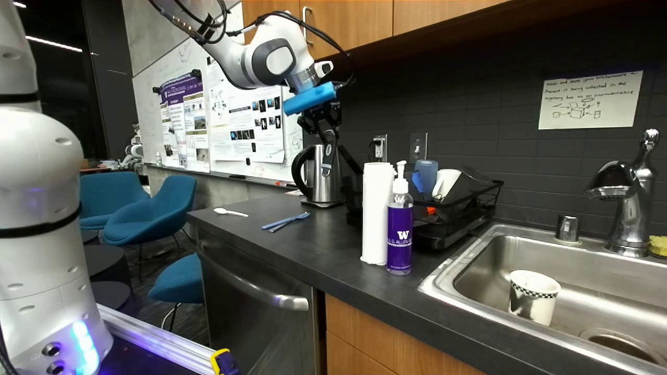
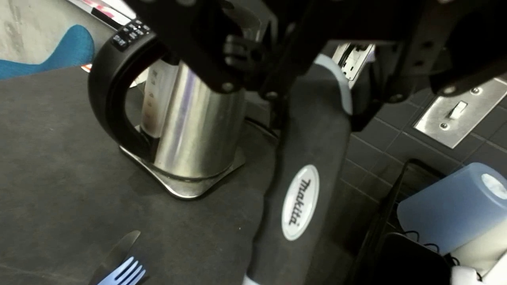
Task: Pick up the black object on the left side of the counter and put it in the drying rack
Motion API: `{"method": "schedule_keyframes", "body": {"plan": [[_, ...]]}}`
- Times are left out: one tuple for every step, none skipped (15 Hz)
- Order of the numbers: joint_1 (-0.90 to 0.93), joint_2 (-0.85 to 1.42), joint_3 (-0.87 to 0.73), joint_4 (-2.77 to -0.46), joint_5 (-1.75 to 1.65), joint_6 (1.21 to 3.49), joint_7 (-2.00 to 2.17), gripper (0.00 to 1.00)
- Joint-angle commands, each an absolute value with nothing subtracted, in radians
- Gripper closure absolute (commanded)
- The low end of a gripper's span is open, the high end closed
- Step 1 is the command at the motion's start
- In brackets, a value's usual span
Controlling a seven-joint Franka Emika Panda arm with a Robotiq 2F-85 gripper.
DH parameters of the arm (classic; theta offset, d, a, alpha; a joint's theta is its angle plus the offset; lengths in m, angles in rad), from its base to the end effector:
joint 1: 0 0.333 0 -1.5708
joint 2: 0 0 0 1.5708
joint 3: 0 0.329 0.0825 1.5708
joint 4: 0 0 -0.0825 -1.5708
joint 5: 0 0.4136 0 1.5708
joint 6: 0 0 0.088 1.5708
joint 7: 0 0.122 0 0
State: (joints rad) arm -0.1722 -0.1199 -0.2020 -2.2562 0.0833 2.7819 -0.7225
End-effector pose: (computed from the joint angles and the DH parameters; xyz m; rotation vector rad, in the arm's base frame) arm 0.5377 -0.2174 0.4714 2.7261 0.3751 0.8382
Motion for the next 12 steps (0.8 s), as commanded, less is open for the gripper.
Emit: {"method": "schedule_keyframes", "body": {"plan": [[-0.168,-0.159,-0.209,-2.286,0.101,2.844,-0.752,0.82],[-0.165,-0.154,-0.210,-2.278,0.106,2.856,-0.752,0.82],[-0.163,-0.149,-0.210,-2.272,0.108,2.867,-0.752,0.82],[-0.162,-0.143,-0.209,-2.264,0.109,2.878,-0.749,0.82],[-0.164,-0.135,-0.206,-2.254,0.100,2.888,-0.740,0.82],[-0.166,-0.131,-0.204,-2.247,0.089,2.895,-0.734,0.82],[-0.173,-0.123,-0.201,-2.234,0.067,2.888,-0.727,0.82],[-0.173,-0.119,-0.201,-2.227,0.061,2.888,-0.730,0.82],[-0.171,-0.113,-0.204,-2.219,0.063,2.892,-0.742,0.82],[-0.173,-0.107,-0.205,-2.211,0.060,2.897,-0.739,0.82],[-0.172,-0.103,-0.207,-2.204,0.067,2.901,-0.743,0.82],[-0.169,-0.099,-0.211,-2.198,0.081,2.905,-0.753,0.82]]}}
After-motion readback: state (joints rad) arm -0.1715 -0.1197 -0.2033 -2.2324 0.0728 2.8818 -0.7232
